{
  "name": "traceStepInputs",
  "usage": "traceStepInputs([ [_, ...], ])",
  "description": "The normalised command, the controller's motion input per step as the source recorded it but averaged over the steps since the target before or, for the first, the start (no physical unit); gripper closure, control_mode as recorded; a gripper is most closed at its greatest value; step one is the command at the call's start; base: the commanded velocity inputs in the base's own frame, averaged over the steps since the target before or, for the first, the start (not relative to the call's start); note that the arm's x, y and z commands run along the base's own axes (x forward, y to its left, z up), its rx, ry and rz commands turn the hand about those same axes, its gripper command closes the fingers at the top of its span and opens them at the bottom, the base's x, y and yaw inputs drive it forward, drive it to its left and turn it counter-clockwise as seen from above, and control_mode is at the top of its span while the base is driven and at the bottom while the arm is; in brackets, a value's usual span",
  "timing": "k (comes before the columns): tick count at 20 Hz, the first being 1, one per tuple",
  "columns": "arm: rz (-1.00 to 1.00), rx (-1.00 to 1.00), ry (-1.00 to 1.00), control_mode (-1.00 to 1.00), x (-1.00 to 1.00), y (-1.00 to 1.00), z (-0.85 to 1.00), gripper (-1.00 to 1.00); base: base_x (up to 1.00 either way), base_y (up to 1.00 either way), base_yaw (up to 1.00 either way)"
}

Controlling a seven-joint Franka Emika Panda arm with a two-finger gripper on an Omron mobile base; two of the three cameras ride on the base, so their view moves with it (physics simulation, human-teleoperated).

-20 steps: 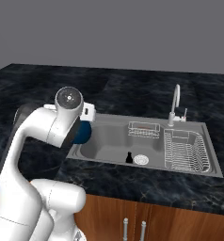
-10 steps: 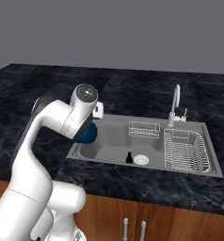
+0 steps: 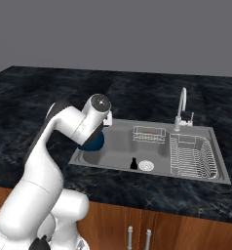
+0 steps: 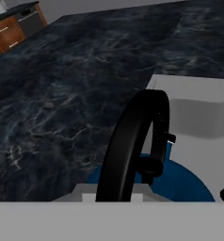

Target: Open the cabinet, pick the kettle from the cabinet, and place it in the sink.

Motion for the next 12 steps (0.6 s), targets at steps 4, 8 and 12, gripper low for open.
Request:
traceStepInputs([
  [4,0.09,0.0,0.02,-1.0,0.35,-0.06,-0.28,1.0,0.0,0.0,0.0],
  [8,0.12,-0.01,0.05,-1.0,0.33,-0.02,-0.31,1.0,0.0,0.0,0.0],
  [12,0.12,-0.01,0.01,-1.0,0.35,-0.03,-0.27,1.0,0.0,0.0,0.0],
])
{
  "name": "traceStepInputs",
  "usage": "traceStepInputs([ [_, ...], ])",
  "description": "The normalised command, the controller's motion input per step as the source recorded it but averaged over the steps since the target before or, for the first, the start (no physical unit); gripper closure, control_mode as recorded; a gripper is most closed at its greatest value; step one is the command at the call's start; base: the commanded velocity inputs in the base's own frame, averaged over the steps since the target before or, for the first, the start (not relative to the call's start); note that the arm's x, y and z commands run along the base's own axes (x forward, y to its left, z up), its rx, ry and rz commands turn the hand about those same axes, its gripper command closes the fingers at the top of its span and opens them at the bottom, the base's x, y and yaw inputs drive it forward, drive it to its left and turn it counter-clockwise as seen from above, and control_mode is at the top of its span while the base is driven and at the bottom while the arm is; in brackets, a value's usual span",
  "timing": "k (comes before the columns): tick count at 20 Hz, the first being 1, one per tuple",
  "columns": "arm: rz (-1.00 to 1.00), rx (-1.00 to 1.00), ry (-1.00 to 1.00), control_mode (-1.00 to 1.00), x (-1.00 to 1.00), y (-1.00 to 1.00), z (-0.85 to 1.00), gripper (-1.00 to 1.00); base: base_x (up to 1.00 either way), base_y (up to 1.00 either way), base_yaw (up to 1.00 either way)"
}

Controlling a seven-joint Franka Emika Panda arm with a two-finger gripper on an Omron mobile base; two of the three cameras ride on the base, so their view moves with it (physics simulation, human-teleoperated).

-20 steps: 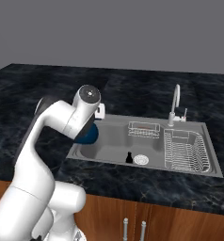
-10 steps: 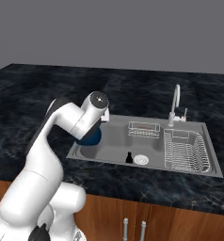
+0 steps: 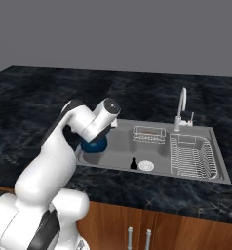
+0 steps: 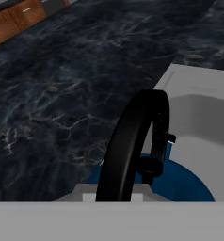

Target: Open the cabinet, pick the kettle from the cabinet, and place it in the sink.

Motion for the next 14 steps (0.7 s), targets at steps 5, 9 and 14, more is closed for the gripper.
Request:
traceStepInputs([
  [5,0.15,0.0,0.0,-1.0,0.34,-0.15,-0.2,1.0,0.0,0.0,0.0],
  [9,0.17,0.0,0.0,-1.0,0.32,-0.12,-0.23,1.0,0.0,0.0,0.0],
  [14,0.09,0.0,0.0,-1.0,0.33,-0.02,-0.21,1.0,0.0,0.0,0.0],
])
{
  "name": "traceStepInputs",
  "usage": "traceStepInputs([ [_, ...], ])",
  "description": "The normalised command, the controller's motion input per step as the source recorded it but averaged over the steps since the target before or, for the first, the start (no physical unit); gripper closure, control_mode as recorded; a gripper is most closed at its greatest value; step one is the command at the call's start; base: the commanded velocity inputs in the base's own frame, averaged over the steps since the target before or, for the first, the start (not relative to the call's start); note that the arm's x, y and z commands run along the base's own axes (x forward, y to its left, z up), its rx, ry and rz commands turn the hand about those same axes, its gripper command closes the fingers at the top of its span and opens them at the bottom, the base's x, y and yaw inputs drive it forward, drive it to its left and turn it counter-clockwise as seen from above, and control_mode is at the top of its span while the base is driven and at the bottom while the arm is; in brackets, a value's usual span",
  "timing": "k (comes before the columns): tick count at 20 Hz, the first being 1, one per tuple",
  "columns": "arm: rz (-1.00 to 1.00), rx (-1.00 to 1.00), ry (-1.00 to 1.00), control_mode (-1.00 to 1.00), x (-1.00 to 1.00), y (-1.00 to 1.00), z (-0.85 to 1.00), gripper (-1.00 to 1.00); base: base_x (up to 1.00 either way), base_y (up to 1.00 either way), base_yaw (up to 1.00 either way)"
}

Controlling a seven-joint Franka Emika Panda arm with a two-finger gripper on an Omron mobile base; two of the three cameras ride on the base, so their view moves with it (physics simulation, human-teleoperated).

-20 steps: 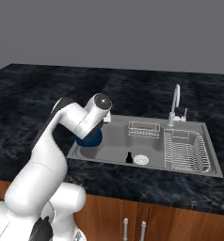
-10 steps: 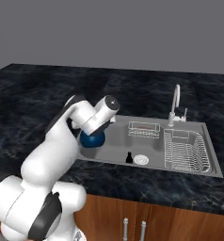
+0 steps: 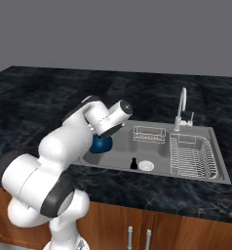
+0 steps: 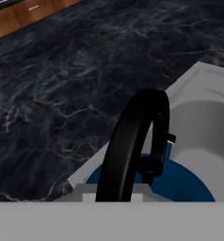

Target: Open the cabinet, pick the kettle from the cabinet, and place it in the sink.

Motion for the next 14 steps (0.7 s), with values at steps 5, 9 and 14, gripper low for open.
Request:
traceStepInputs([
  [5,0.05,-0.01,0.0,-1.0,0.31,0.01,-0.24,1.0,0.0,0.0,0.0],
  [9,0.08,0.0,0.0,-1.0,0.26,-0.01,-0.26,1.0,0.0,0.0,0.0],
  [14,0.07,0.0,0.0,-1.0,0.23,-0.01,-0.31,1.0,0.0,0.0,0.0],
])
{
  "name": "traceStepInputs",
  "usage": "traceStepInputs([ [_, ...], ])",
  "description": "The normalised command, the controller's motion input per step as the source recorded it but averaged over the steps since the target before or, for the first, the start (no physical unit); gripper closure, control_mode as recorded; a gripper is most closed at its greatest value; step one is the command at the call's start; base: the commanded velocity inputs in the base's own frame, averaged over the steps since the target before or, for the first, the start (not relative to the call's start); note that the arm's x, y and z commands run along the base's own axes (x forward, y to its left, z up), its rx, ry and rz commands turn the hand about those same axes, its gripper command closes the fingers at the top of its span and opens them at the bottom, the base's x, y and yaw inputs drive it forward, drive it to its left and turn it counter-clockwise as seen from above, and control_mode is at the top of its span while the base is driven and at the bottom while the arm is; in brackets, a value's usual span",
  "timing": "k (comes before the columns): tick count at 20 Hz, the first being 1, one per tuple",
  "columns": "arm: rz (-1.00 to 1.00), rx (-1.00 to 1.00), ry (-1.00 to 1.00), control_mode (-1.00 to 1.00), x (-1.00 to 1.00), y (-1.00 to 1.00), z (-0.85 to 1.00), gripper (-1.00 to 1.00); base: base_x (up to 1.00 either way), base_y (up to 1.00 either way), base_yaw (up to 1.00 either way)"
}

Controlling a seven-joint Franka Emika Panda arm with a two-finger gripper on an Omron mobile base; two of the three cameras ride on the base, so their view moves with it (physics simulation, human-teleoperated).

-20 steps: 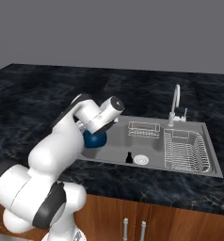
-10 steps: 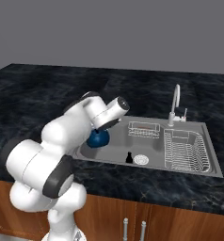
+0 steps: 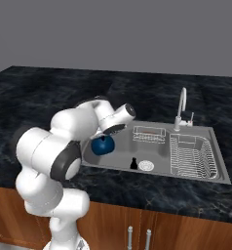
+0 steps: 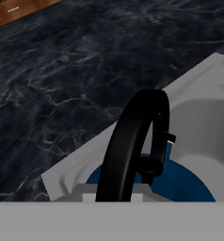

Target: Open the cabinet, pick the kettle from the cabinet, and place it in the sink.

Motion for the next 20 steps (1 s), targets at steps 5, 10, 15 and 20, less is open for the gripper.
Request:
traceStepInputs([
  [5,0.07,-0.02,0.0,-1.0,0.22,-0.05,-0.27,1.0,0.0,0.0,0.0],
  [10,0.07,0.0,0.04,-1.0,0.23,-0.08,-0.2,1.0,0.0,0.0,0.0],
  [15,0.06,0.0,0.01,-1.0,0.21,-0.02,-0.28,1.0,0.0,0.0,0.0],
  [20,0.03,0.01,-0.04,-1.0,0.24,-0.02,-0.19,1.0,0.0,0.0,0.0],
])
